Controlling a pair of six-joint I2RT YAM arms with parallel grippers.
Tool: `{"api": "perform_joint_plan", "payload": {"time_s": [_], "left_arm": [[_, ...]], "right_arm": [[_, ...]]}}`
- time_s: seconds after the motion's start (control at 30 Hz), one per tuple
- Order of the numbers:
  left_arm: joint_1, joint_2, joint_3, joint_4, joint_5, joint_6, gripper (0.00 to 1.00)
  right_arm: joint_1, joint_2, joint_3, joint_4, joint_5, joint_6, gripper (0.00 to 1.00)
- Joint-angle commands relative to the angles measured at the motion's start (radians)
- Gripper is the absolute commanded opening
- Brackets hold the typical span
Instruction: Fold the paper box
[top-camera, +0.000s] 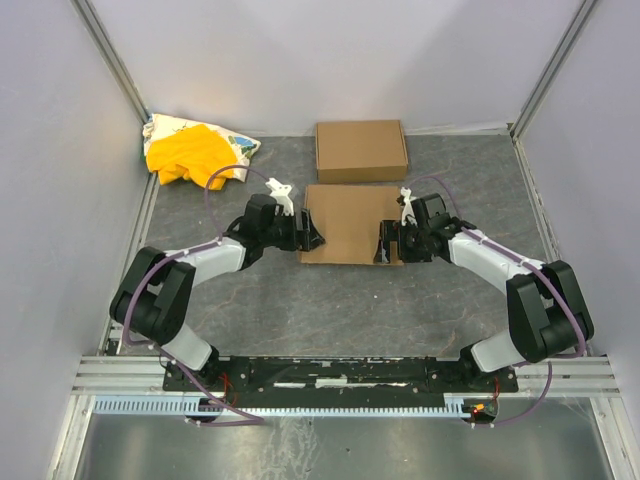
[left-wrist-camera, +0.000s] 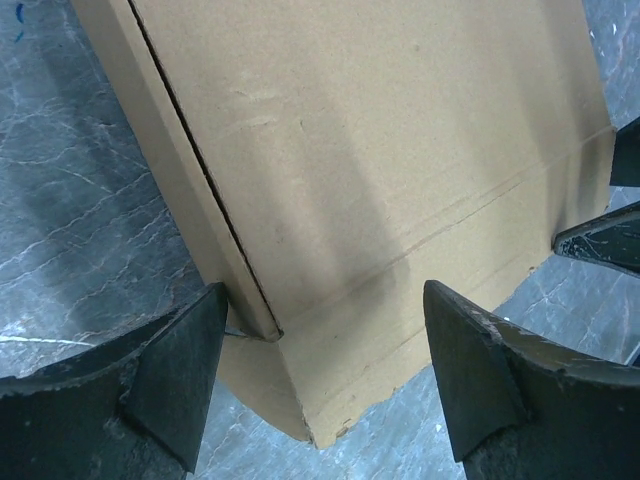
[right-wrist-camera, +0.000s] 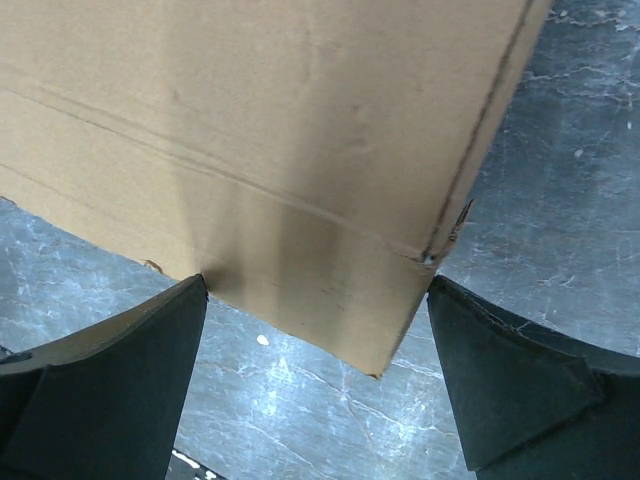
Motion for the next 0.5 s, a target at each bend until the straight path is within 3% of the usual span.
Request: {"api": "perform_joint_plan", "payload": {"time_s": [0.0,0.47], "left_arm": [[-0.012,0.019,0.102,-0.123,0.044,0.038,0.85],[-0.014,0.041,0.185,-0.284,0.106,0.057,0.84]], "right_arm": [[0.009,-0.032,0.061,-0.030,-0.051,0.001,0.99],[0.015,-0.026,0.077,-0.082,-0.056,-0.012,0.99]]}}
